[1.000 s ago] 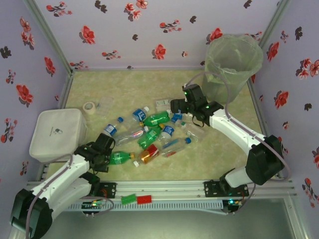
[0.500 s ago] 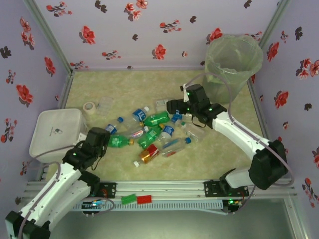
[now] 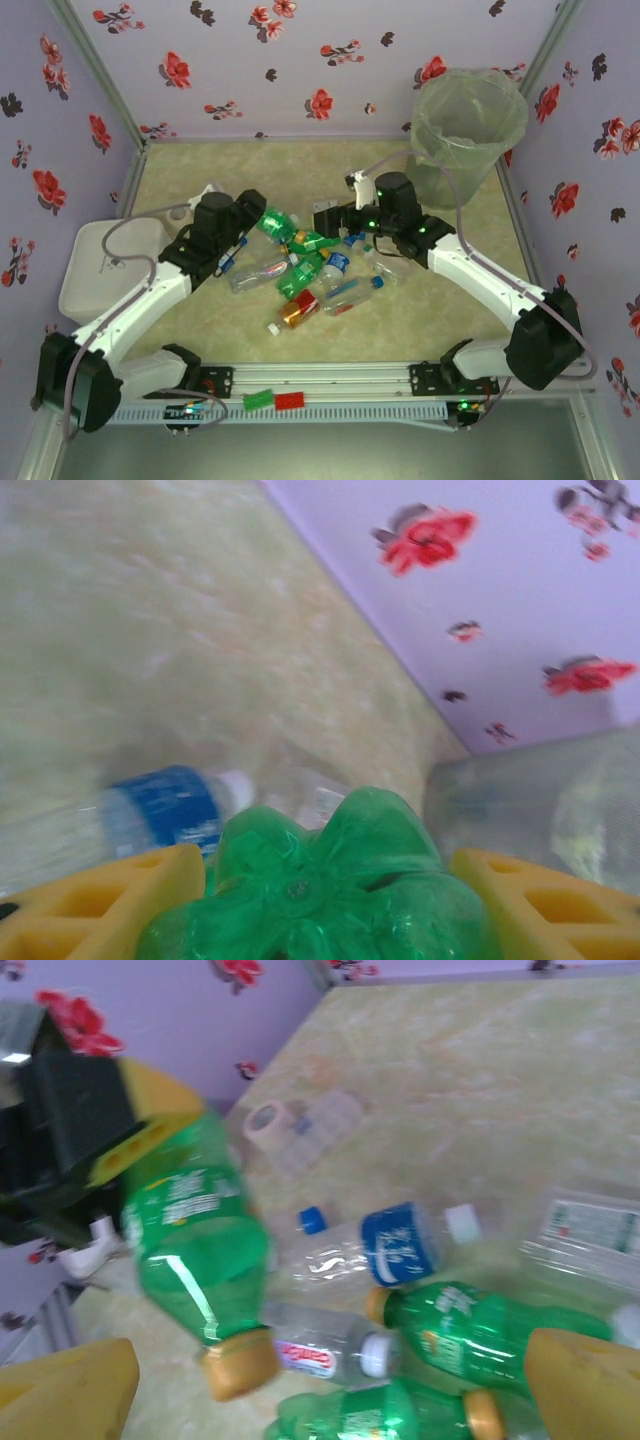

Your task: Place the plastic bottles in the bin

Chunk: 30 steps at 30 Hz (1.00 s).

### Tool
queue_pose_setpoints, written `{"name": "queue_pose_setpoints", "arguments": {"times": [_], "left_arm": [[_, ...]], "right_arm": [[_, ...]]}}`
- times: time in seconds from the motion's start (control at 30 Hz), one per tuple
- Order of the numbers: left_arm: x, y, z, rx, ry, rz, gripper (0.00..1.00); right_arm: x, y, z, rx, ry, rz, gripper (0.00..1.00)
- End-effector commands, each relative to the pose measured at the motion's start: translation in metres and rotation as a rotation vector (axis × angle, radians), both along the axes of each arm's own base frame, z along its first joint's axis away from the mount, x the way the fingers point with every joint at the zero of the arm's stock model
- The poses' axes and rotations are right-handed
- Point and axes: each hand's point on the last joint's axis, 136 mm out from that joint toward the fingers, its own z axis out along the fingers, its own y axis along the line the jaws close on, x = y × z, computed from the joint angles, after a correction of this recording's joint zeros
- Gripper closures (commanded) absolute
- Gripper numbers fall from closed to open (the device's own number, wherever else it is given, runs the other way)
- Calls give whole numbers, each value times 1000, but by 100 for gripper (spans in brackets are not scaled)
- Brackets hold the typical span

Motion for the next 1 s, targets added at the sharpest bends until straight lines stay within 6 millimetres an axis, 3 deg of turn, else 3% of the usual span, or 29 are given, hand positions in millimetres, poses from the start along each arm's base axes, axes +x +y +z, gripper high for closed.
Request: {"name": "queue_pose_setpoints", "arguments": {"times": [0.0,0.2,0.47,0.73,0.87,0.97], "left_arm": [[4,-40,36,-21,-126,-175,52],[-1,-67,34,-51,-150,-270,52],[-7,-73,31,-58,-153,-305,52],[-10,-77,25,-65,-137,-326,51],[-10,-77,23,-68,-133,-328,49],[-11,-77,23,-65,-136,-329,41]], "right_arm": [[-13,18,8,62,-12,107,0],[-12,35,-9,41,25,146,0],[-12,50,-20,26,52,174,3],[-10,57,-21,40,64,187,16],[-9,57,-20,40,61,180,31],[-6,54,-23,26,52,158,39]]}}
